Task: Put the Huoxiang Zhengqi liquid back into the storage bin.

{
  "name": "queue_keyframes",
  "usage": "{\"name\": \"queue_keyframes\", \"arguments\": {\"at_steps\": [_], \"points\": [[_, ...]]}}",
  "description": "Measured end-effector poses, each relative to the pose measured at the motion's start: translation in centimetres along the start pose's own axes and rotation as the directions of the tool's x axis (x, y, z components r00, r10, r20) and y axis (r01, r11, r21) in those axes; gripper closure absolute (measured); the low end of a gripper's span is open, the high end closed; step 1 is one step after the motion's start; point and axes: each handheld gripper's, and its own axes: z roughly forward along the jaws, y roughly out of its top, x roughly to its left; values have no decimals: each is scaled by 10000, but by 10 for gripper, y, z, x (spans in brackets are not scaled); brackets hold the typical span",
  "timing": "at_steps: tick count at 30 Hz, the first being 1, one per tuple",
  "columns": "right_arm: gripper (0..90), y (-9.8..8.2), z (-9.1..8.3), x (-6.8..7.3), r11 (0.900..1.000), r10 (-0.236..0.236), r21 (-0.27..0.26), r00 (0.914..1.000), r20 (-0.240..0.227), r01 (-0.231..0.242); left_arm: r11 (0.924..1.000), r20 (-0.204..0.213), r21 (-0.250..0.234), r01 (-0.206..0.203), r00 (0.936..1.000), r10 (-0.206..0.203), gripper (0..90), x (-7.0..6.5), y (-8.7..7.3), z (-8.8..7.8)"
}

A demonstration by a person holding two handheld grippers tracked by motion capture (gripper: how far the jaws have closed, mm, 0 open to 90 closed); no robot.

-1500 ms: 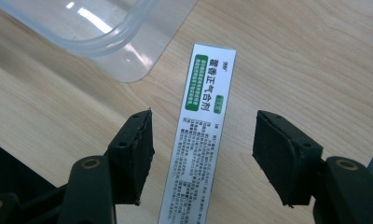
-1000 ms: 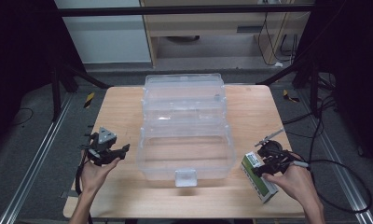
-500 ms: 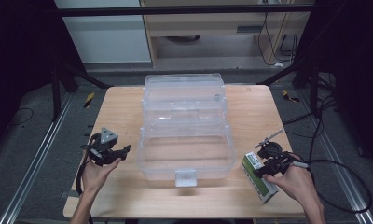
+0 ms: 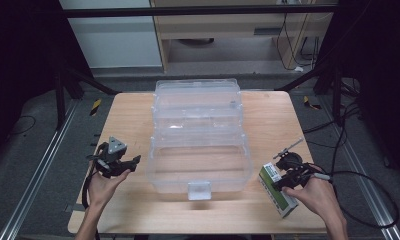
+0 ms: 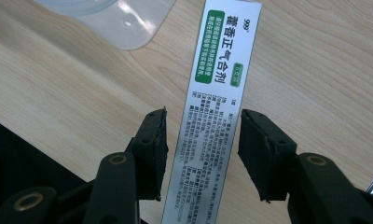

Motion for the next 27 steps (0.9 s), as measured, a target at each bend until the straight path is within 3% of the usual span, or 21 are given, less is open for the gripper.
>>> {"name": "queue_keyframes", "arguments": {"at_steps": [27], "points": [[575, 3, 8, 2, 9991, -123, 418, 9995, 278, 111, 9997, 76, 201, -133, 9999, 131, 392, -4, 0, 5]]}}
